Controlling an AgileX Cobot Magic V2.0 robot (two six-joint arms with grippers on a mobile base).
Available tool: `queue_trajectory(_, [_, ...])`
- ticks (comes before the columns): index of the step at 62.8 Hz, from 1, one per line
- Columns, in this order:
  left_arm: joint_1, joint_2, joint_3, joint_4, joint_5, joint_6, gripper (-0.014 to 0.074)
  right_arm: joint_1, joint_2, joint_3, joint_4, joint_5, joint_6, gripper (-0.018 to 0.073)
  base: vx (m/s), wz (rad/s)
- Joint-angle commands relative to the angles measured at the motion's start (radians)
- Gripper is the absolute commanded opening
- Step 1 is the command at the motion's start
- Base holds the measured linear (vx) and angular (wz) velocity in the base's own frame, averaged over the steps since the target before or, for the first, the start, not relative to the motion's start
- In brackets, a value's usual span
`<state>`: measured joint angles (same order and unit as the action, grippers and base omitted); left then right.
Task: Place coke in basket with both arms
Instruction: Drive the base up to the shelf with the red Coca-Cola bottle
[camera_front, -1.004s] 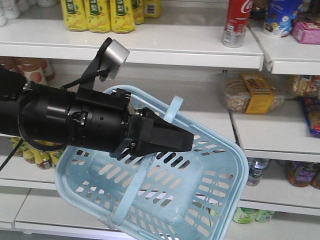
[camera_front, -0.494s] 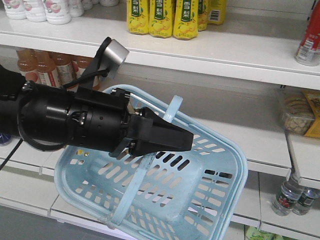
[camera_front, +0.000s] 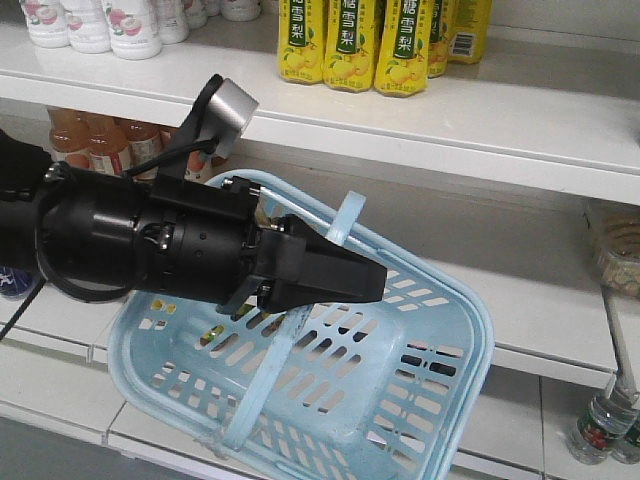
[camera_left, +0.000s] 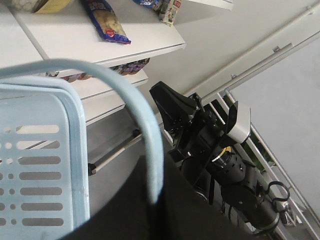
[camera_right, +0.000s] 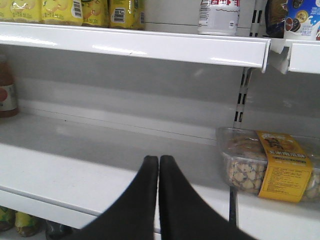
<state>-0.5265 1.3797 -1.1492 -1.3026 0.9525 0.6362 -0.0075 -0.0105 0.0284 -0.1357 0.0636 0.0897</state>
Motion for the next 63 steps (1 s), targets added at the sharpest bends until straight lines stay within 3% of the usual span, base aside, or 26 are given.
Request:
queue_trajectory(1, [-0.004, -0.038, -0.026, -0.078, 0.0, 0.009, -0.0006, -0.008, -0.018, 0.01, -0.005, -0.071, -0.008, -0.0006, 0.11, -0.08])
queue_trajectory(63, [-0.004, -0.038, -0.026, -0.078, -0.001, 0.009, -0.0006, -0.008, -0.018, 0.01, -0.005, -0.071, -0.008, -0.0006, 0.11, -0.3])
